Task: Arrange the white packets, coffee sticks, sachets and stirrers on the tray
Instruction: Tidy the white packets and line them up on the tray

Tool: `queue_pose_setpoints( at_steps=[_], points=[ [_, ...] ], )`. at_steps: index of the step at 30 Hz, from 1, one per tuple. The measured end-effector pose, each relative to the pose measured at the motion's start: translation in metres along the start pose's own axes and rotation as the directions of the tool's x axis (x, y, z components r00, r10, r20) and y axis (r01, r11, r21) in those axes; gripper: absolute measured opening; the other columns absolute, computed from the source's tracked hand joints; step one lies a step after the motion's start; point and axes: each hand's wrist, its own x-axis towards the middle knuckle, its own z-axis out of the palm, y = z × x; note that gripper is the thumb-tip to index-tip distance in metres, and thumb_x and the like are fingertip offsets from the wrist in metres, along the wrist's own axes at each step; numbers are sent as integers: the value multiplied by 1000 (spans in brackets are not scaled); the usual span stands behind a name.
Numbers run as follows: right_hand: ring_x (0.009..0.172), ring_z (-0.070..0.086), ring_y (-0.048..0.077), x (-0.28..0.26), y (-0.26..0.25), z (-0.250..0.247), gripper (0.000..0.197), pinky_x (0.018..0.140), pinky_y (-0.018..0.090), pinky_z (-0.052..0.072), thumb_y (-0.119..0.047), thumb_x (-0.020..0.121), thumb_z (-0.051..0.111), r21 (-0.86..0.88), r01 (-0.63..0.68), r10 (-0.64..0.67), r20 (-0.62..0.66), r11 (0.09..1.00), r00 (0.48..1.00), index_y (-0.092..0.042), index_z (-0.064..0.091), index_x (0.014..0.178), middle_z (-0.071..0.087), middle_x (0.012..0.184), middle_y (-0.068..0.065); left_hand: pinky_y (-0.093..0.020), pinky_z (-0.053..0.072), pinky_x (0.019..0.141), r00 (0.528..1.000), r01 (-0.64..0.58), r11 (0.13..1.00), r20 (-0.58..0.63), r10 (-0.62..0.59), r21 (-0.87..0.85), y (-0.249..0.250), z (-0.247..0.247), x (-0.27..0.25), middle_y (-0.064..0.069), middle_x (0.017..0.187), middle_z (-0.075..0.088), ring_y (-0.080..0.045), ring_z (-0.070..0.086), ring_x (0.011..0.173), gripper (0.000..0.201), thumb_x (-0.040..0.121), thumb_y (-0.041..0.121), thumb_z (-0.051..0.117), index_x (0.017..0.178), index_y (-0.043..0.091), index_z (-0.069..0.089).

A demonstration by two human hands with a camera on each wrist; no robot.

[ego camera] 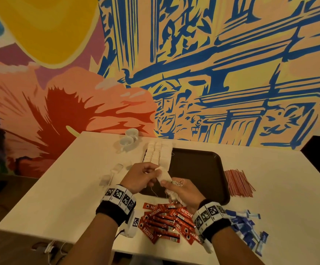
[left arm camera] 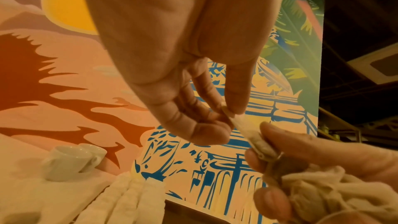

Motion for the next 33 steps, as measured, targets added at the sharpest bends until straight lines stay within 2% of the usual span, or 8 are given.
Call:
queue_pose_setpoints(
  at_steps=[3,7,14,18,21,24,29,33],
  points=[
    [60,61,17,2,0,-2,36,41,23,41,-40,90,76,-22,-5,5,-22,1000,1000,-7,75,105,66,81,7,-32,55,65,1000,-23,997,8,22,74,-1,-7,4,-13,75,71,-16,65,66,14,87,13,76,101,15,73],
    [60,61,17,8,1,-4,37,43,24,43,-42,88,77,-54,-20,17,-43,998,999,-7,77,101,66,82,6,-23,53,60,996,-78,975,54,68,207,4,-12,10,-17,79,74,-11,64,64,13,86,12,77,99,14,77],
    [63,64,13,18,7,-19,39,53,23,49,-50,93,68,-72,-96,84,-159,993,984,-13,77,104,71,99,13,-24,55,63,990,-125,924,-13,139,360,20,-33,47,-3,78,75,-6,65,65,11,87,12,74,91,21,78],
    [57,61,13,24,7,-27,40,43,24,44,-49,94,67,36,-172,176,-197,984,965,-12,73,108,67,104,16,-25,51,67,988,-108,872,-43,145,477,24,-40,83,5,80,71,-11,64,70,8,90,16,71,95,19,76],
    [56,61,14,32,7,-32,40,41,24,43,-49,94,68,60,-201,209,-204,978,957,-12,73,110,67,99,16,-23,50,78,992,-81,807,-27,119,584,15,-40,113,3,92,72,-10,66,86,7,89,21,71,95,22,74],
    [67,63,17,40,7,-35,40,49,26,49,-52,93,67,58,-232,239,-200,971,950,-16,75,108,70,102,13,-28,52,84,998,-48,765,-1,64,642,-4,-36,139,4,93,72,-13,66,91,3,88,23,72,90,25,74],
    [90,66,20,52,4,-43,39,88,40,54,-55,92,65,47,-252,256,-219,967,942,-20,78,105,71,115,10,-24,47,84,994,-20,687,90,-67,727,-40,-28,165,3,96,70,-16,65,98,7,88,21,72,94,23,75],
    [90,66,20,58,6,-49,37,68,32,49,-57,92,65,27,-288,285,-245,957,927,-23,78,103,70,115,7,-25,49,89,980,23,635,107,-166,772,-65,-21,177,1,107,71,-18,64,105,12,89,19,71,100,21,76]
  ],
)
